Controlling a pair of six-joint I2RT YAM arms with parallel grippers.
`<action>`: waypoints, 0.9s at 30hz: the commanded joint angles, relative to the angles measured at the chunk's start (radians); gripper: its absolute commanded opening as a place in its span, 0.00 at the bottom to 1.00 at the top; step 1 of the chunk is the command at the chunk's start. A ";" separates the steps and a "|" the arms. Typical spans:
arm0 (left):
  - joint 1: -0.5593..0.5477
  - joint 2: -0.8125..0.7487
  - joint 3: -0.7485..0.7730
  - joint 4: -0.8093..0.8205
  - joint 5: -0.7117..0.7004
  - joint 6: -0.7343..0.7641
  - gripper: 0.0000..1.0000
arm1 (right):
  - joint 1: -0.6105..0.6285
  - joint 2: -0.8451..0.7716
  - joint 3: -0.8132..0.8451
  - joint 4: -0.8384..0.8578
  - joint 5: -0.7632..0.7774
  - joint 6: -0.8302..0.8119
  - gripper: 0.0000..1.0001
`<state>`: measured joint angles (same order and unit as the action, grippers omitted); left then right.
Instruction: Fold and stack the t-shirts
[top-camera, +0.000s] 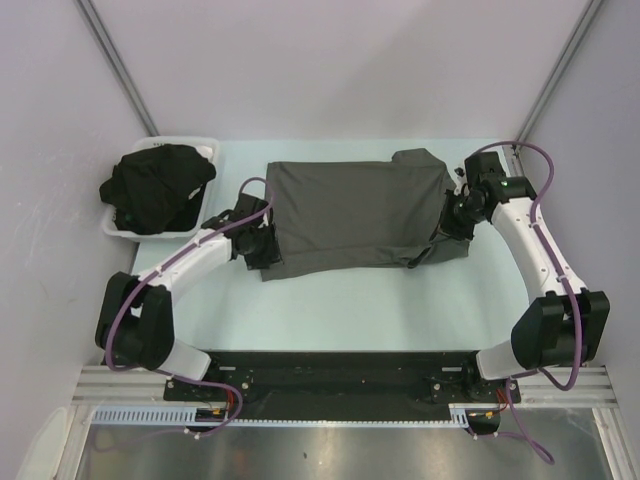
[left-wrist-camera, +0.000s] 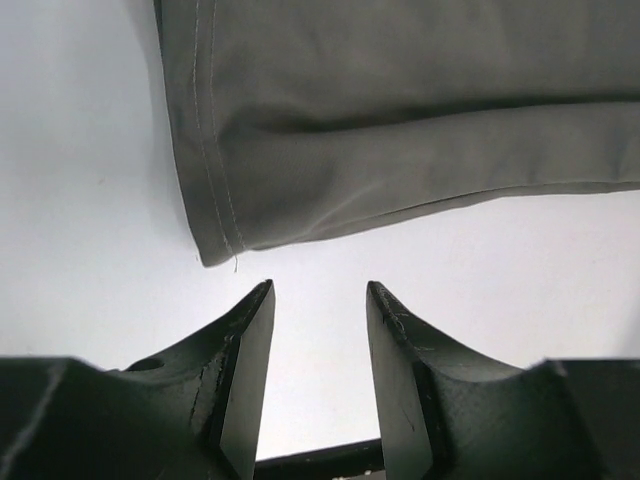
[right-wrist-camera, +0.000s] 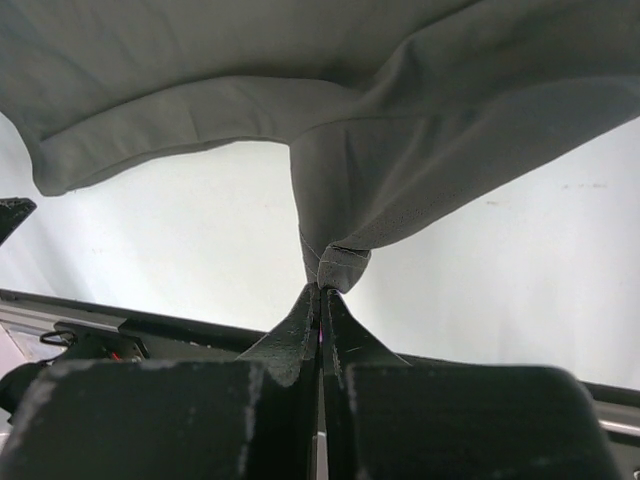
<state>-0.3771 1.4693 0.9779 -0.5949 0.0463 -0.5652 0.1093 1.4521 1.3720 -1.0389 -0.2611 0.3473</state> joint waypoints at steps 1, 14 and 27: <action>-0.020 -0.052 -0.013 -0.057 -0.045 -0.050 0.47 | 0.004 -0.047 -0.008 -0.050 -0.018 0.005 0.00; -0.026 -0.047 -0.065 -0.079 -0.155 -0.096 0.49 | 0.020 -0.079 -0.070 -0.070 -0.030 0.001 0.00; -0.028 0.045 -0.055 0.004 -0.174 -0.082 0.49 | 0.021 -0.052 -0.073 -0.044 -0.058 0.004 0.00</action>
<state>-0.3985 1.4845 0.9062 -0.6403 -0.1028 -0.6472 0.1234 1.3975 1.2972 -1.0939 -0.2890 0.3470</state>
